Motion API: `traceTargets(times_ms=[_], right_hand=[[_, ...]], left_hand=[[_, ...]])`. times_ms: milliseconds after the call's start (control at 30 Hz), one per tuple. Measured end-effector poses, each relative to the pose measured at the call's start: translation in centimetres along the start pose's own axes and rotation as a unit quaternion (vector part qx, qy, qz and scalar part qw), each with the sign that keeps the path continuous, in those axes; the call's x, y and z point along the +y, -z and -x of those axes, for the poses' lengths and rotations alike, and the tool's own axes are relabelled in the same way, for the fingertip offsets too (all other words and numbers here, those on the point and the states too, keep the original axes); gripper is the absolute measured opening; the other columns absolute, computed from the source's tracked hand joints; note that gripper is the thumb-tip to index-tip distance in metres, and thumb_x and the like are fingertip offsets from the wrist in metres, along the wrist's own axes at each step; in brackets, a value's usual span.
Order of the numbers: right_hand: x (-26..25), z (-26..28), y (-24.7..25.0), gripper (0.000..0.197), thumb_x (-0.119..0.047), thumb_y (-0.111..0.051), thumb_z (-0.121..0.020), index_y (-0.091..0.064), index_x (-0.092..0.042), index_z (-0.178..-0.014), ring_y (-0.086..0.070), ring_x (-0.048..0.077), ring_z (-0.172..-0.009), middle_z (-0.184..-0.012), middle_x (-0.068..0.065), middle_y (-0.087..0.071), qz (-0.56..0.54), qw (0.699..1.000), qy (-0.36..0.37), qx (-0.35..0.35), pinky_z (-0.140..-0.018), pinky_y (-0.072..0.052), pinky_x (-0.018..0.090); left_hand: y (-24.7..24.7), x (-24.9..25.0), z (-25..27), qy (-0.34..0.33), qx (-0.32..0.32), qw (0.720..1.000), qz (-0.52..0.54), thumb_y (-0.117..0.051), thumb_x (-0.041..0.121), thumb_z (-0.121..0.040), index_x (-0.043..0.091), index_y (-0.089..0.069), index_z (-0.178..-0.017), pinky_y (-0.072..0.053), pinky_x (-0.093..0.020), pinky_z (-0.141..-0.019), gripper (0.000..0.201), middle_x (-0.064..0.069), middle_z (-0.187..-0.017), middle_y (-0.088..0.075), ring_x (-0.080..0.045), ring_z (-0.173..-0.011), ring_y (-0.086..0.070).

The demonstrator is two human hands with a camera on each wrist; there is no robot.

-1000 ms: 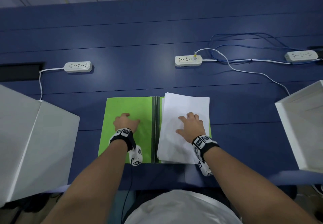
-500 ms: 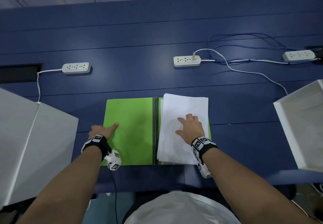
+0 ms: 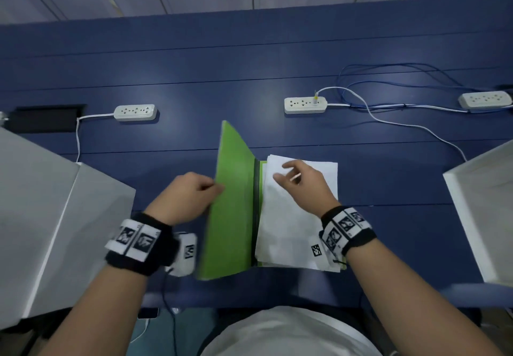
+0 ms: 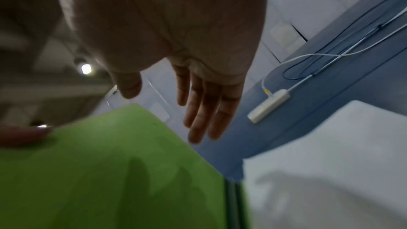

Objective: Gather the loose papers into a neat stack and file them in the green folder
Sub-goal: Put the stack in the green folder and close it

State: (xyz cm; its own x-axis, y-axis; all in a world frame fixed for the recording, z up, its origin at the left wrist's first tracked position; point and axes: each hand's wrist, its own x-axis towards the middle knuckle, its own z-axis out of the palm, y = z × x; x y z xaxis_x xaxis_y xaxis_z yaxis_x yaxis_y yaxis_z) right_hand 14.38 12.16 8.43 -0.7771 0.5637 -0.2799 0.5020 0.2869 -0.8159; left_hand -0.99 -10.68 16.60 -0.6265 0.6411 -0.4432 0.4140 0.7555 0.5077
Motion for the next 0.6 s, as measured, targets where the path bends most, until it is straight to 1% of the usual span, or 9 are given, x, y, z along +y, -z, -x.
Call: traceTargets(times_ms=[67, 133, 167, 233, 333, 400, 467, 500, 600], right_hand=[[-3.0, 0.8, 1.8, 0.051, -0.058, -0.066, -0.083, -0.055, -0.029, -0.123, -0.072, 0.014, -0.078, -0.099, -0.002, -0.068, -0.107, 0.994, 0.014, -0.036, -0.075, -0.057, 0.038], [-3.9, 1.3, 3.5, 0.055, -0.050, -0.072, -0.083, -0.050, -0.030, -0.129, -0.068, 0.012, -0.071, -0.097, 0.000, -0.066, -0.117, 0.991, 0.027, -0.052, -0.070, -0.058, 0.038], [-3.5, 1.3, 4.3, 0.059, -0.042, -0.076, -0.082, -0.047, -0.030, -0.132, -0.065, 0.012, -0.067, -0.096, 0.000, -0.064, -0.089, 0.994, 0.027, -0.049, -0.067, -0.057, 0.035], [-1.1, 0.7, 5.9, 0.068, -0.023, -0.080, -0.079, -0.043, -0.028, -0.136, -0.062, 0.014, -0.061, -0.093, 0.001, -0.061, -0.004, 0.999, 0.013, -0.031, -0.066, -0.059, 0.037], [3.5, -0.3, 7.8, 0.067, -0.006, -0.075, -0.077, -0.045, -0.022, -0.134, -0.061, 0.017, -0.067, -0.084, 0.000, -0.059, 0.056, 0.998, -0.037, 0.003, -0.072, -0.057, 0.038], [6.3, -0.6, 8.5, 0.062, -0.005, -0.075, -0.079, -0.048, -0.020, -0.132, -0.060, 0.015, -0.073, -0.081, -0.002, -0.060, 0.073, 0.995, -0.070, 0.022, -0.075, -0.052, 0.034], [8.8, -0.7, 8.3, 0.056, -0.005, -0.074, -0.081, -0.051, -0.021, -0.129, -0.060, 0.017, -0.076, -0.079, -0.002, -0.060, 0.095, 0.991, -0.090, 0.031, -0.074, -0.048, 0.031], [9.8, -0.6, 8.0, 0.050, -0.006, -0.073, -0.082, -0.054, -0.022, -0.126, -0.061, 0.020, -0.079, -0.079, -0.002, -0.059, 0.105, 0.989, -0.096, 0.032, -0.075, -0.048, 0.031], [12.4, -0.5, 6.3, 0.028, -0.006, -0.070, -0.086, -0.065, -0.021, -0.110, -0.061, 0.024, -0.080, -0.079, 0.000, -0.059, 0.133, 0.984, -0.114, 0.028, -0.072, -0.047, 0.030]], left_hand=[[-2.3, 4.7, 0.3, -0.040, -0.051, 0.994, 0.090, -0.050, 0.048, -0.101, 0.016, -0.074, -0.082, -0.056, -0.025, -0.069, 0.044, 0.011, -0.069, -0.075, -0.003, -0.060, -0.071], [-5.3, 7.9, -0.1, -0.070, -0.114, 0.968, 0.214, -0.049, 0.043, -0.103, 0.017, -0.075, -0.109, -0.059, -0.033, -0.082, 0.038, 0.006, -0.098, -0.079, -0.015, -0.081, -0.078], [-6.9, 8.4, -0.7, -0.078, -0.135, 0.958, 0.241, -0.048, 0.040, -0.104, 0.017, -0.072, -0.119, -0.058, -0.033, -0.084, 0.037, 0.002, -0.108, -0.078, -0.018, -0.090, -0.077], [-9.4, 8.2, -2.4, -0.094, -0.126, 0.963, 0.218, -0.050, 0.038, -0.104, 0.022, -0.068, -0.127, -0.056, -0.029, -0.079, 0.034, 0.003, -0.113, -0.076, -0.016, -0.097, -0.074], [-12.0, 5.8, -5.0, -0.076, -0.047, 0.989, 0.122, -0.057, 0.036, -0.100, 0.030, -0.067, -0.127, -0.053, -0.019, -0.067, 0.030, 0.007, -0.113, -0.072, -0.010, -0.095, -0.068], [-13.7, 3.6, -6.5, -0.041, -0.024, 0.997, 0.056, -0.061, 0.034, -0.097, 0.031, -0.064, -0.132, -0.052, -0.021, -0.081, 0.036, 0.001, -0.127, -0.066, -0.013, -0.102, -0.064], [-15.4, 1.7, -7.6, 0.003, -0.027, 1.000, 0.001, -0.067, 0.032, -0.092, 0.033, -0.056, -0.140, -0.046, -0.033, -0.104, 0.049, -0.008, -0.142, -0.050, -0.023, -0.120, -0.057], [-16.1, 0.9, -8.0, 0.025, -0.033, 0.999, -0.011, -0.070, 0.031, -0.090, 0.034, -0.052, -0.144, -0.043, -0.037, -0.110, 0.057, -0.011, -0.147, -0.041, -0.028, -0.128, -0.052], [-18.1, -0.3, -8.7, 0.051, -0.060, 0.997, -0.019, -0.074, 0.024, -0.086, 0.039, -0.042, -0.150, -0.048, -0.037, -0.108, 0.073, -0.011, -0.151, -0.031, -0.032, -0.133, -0.047]])
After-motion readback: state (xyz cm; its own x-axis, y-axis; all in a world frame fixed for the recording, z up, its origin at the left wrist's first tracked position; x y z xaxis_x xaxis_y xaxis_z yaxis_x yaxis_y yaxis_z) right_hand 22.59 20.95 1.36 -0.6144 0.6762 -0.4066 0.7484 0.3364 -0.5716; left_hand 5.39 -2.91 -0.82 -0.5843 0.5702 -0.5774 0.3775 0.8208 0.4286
